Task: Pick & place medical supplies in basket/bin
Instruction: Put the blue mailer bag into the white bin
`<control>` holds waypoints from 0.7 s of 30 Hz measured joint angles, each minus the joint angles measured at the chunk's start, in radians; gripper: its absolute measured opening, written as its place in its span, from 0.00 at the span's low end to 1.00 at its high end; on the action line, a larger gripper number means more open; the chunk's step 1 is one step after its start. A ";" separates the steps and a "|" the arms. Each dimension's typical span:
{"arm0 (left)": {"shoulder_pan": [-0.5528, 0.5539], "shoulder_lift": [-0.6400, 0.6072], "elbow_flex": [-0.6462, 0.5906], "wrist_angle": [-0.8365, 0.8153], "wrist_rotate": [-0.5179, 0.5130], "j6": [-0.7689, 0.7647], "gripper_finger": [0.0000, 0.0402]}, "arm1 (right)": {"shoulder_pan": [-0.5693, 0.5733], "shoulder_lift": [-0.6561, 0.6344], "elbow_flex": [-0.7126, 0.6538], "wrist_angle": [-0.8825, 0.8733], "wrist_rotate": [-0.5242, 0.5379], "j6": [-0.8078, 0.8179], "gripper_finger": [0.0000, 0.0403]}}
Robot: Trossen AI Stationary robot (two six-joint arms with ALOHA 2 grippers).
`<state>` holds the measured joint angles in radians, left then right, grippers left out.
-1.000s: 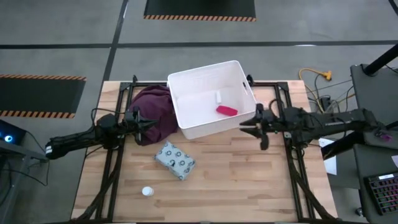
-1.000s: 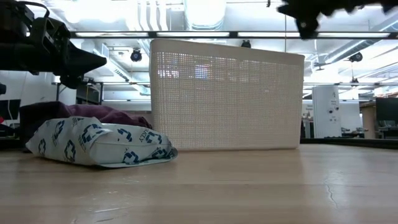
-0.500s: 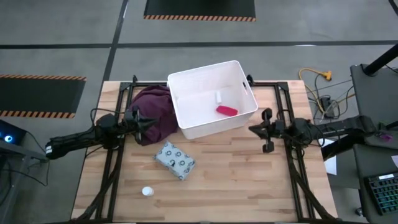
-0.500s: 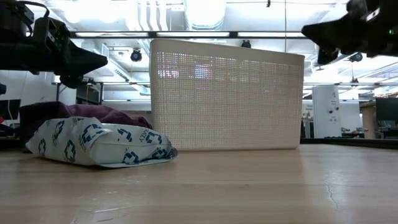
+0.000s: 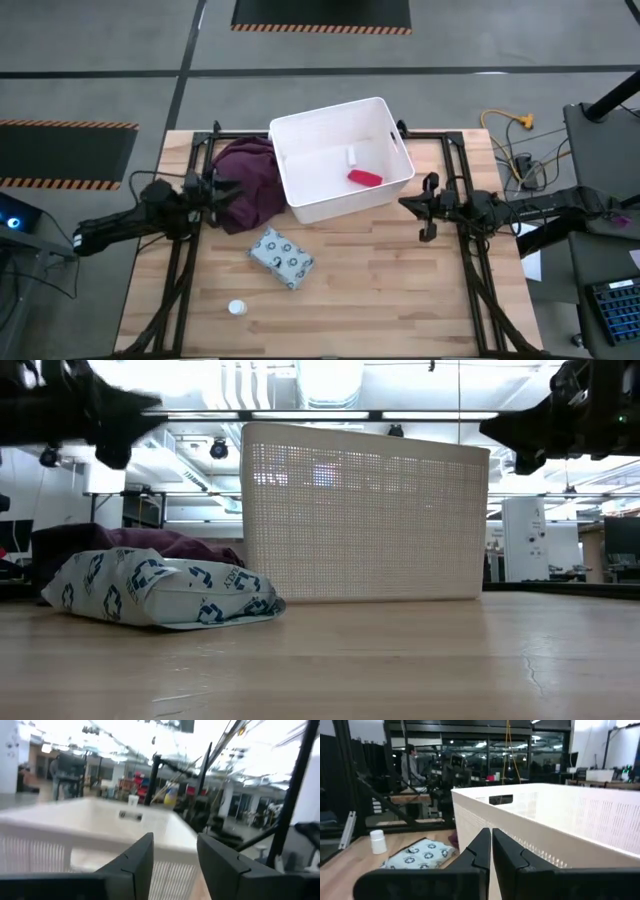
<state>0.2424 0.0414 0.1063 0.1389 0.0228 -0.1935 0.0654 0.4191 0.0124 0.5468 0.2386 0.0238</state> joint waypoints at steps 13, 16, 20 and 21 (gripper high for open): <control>0.000 0.225 0.309 -0.150 0.176 0.058 0.34 | 0.000 0.000 0.000 -0.017 0.000 0.029 0.02; 0.000 0.333 0.435 -0.305 0.237 0.137 0.34 | 0.000 0.000 0.000 -0.017 0.000 0.029 0.02; -0.002 0.489 0.613 -0.549 0.294 0.192 0.34 | 0.000 0.000 0.000 -0.017 0.000 0.029 0.02; -0.002 0.528 0.658 -0.603 0.312 0.196 0.34 | 0.000 0.000 0.000 -0.017 0.000 0.030 0.02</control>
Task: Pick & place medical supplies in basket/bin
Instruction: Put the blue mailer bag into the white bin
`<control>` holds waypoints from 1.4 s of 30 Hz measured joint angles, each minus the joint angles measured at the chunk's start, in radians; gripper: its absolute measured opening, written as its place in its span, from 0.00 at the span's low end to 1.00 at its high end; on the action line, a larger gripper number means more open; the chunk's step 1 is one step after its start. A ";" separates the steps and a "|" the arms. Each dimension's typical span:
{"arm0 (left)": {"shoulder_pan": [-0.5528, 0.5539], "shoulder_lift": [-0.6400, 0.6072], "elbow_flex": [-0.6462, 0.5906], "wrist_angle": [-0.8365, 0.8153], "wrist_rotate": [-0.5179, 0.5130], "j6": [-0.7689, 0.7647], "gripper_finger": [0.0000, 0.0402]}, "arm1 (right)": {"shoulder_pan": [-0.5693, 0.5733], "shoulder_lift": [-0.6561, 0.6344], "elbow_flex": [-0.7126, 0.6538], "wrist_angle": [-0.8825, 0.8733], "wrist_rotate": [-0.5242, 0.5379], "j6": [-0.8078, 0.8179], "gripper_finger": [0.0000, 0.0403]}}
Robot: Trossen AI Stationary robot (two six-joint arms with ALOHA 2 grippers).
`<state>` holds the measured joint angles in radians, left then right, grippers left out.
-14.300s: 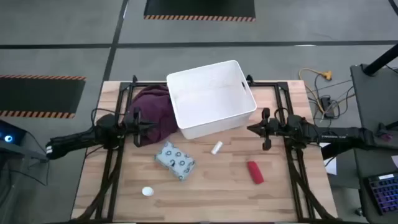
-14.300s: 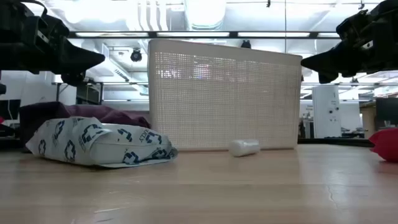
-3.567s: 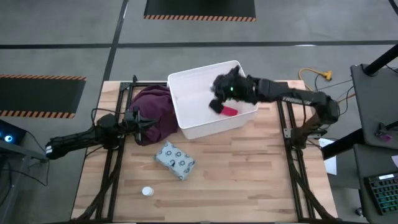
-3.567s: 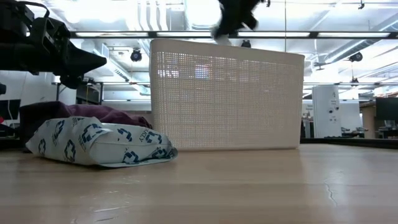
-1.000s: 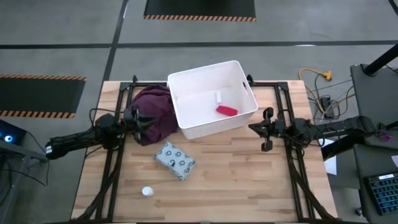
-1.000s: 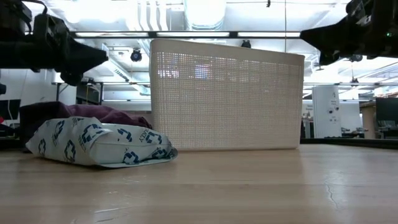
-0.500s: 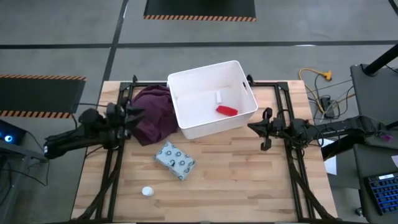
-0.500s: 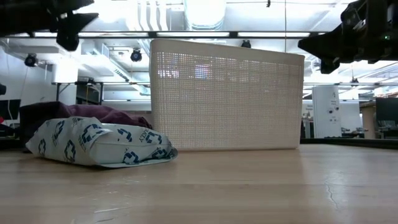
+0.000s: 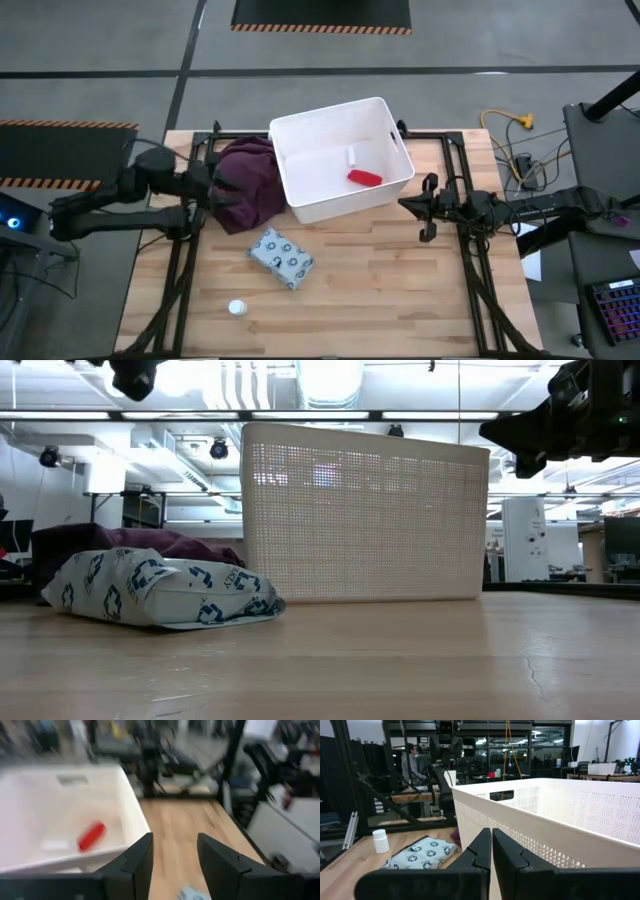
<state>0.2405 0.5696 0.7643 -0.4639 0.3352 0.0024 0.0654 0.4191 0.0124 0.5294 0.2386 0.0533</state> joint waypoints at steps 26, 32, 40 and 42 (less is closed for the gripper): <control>-0.245 0.526 0.198 -0.306 0.258 0.037 0.33 | -0.001 0.001 0.000 0.000 0.027 0.010 0.02; -0.338 0.618 0.140 -0.153 0.231 -0.061 0.33 | -0.001 0.000 0.000 0.005 0.114 -0.030 0.02; -0.410 0.769 0.135 -0.056 0.218 -0.093 0.33 | -0.001 0.001 0.000 0.000 0.133 -0.012 0.02; -0.435 0.817 0.138 -0.032 0.193 -0.089 0.33 | -0.001 0.001 0.000 -0.001 0.132 -0.012 0.02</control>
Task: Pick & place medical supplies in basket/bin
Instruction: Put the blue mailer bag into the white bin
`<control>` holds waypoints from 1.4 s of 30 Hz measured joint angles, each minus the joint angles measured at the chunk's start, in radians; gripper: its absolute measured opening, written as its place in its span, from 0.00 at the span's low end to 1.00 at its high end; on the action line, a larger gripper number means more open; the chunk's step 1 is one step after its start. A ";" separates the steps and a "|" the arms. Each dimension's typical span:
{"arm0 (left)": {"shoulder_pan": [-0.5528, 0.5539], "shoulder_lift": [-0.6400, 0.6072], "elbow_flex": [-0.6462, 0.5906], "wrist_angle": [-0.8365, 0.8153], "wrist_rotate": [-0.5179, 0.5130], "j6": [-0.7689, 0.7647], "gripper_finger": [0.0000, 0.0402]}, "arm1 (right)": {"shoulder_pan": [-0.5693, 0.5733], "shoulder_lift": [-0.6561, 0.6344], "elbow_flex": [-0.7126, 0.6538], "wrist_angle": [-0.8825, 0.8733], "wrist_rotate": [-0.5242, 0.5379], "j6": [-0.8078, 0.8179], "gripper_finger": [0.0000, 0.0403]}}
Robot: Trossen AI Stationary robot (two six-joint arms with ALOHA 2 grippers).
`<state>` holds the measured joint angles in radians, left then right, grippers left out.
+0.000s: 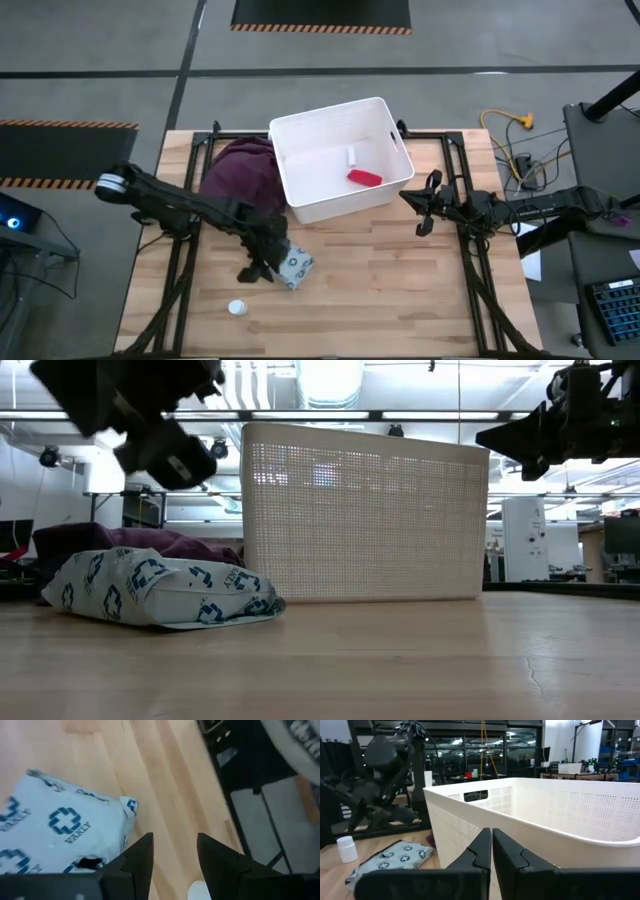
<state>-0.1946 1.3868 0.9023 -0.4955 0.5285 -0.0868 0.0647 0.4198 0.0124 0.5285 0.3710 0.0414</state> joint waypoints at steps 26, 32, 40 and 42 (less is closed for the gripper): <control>-0.049 0.111 0.021 -0.081 -0.294 0.044 0.33 | 0.000 0.000 0.000 -0.001 -0.001 0.000 0.02; -0.054 0.111 -0.002 -0.079 -0.348 0.046 0.33 | 0.000 0.000 0.000 -0.001 -0.001 0.002 0.02; -0.069 0.110 0.016 -0.081 -0.345 0.048 0.33 | 0.000 0.000 0.000 -0.001 -0.001 0.001 0.02; -0.069 0.106 0.023 -0.082 -0.345 0.048 0.33 | 0.000 0.000 0.000 -0.001 -0.001 0.002 0.02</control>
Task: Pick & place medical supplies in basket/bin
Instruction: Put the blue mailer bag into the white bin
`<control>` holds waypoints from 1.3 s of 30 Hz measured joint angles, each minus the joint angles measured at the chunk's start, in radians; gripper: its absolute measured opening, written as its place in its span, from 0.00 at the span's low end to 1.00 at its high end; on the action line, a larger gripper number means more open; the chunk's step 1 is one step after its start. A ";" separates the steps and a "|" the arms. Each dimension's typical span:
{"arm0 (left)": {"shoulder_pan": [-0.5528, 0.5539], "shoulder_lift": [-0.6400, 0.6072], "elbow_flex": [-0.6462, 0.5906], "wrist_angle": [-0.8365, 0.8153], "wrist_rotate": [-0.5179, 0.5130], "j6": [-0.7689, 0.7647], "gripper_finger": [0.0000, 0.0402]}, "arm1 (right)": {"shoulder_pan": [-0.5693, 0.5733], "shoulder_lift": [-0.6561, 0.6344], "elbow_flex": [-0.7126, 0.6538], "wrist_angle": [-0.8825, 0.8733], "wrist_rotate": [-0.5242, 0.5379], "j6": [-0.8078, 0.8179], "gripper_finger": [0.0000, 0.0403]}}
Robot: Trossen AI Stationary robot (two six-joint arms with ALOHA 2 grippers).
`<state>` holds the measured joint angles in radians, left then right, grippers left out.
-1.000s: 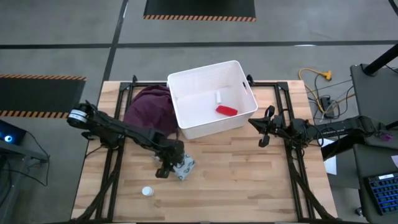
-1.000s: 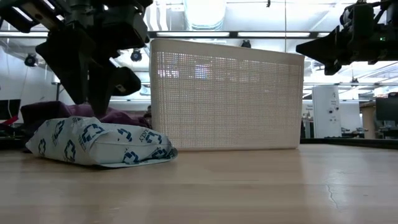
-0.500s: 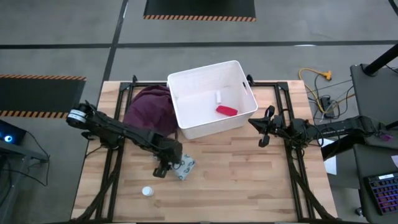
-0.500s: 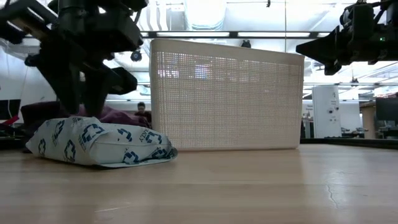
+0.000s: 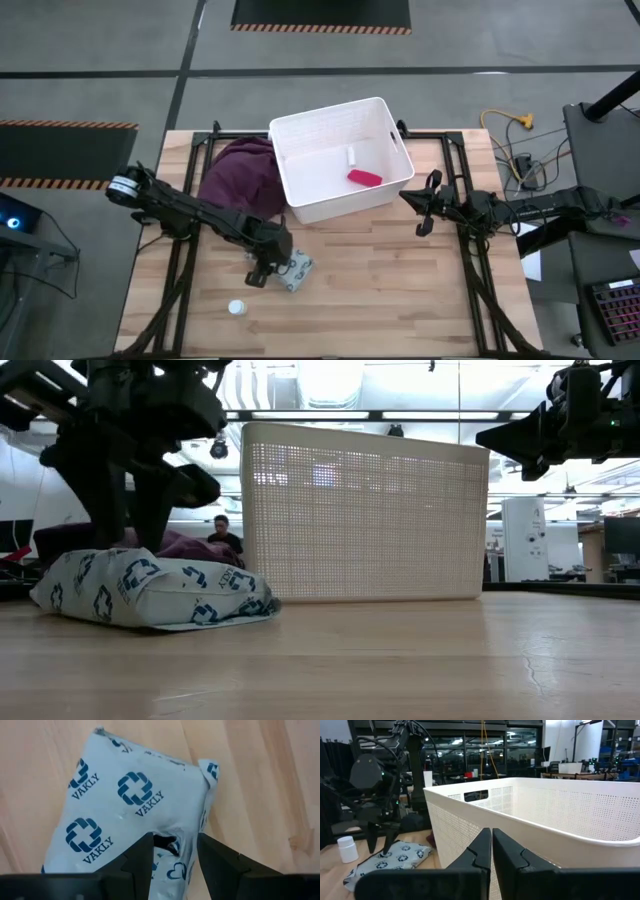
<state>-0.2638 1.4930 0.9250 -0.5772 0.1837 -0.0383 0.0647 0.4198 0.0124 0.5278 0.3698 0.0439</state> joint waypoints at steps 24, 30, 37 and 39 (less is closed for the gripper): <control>-0.065 -0.003 -0.039 0.010 -0.033 0.045 0.33 | 0.000 0.000 0.000 0.000 0.000 -0.002 0.02; -0.074 -0.006 -0.074 0.075 -0.032 0.088 0.33 | 0.000 0.000 0.000 0.000 0.000 -0.002 0.02; -0.075 -0.007 -0.123 0.167 -0.029 0.155 0.33 | 0.000 0.000 0.000 0.000 0.005 -0.002 0.02; -0.075 -0.008 -0.138 0.176 -0.028 0.171 0.33 | 0.000 -0.001 0.000 0.000 0.006 -0.003 0.02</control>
<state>-0.3386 1.4849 0.7869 -0.4011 0.1555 0.1330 0.0647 0.4191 0.0124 0.5278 0.3756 0.0410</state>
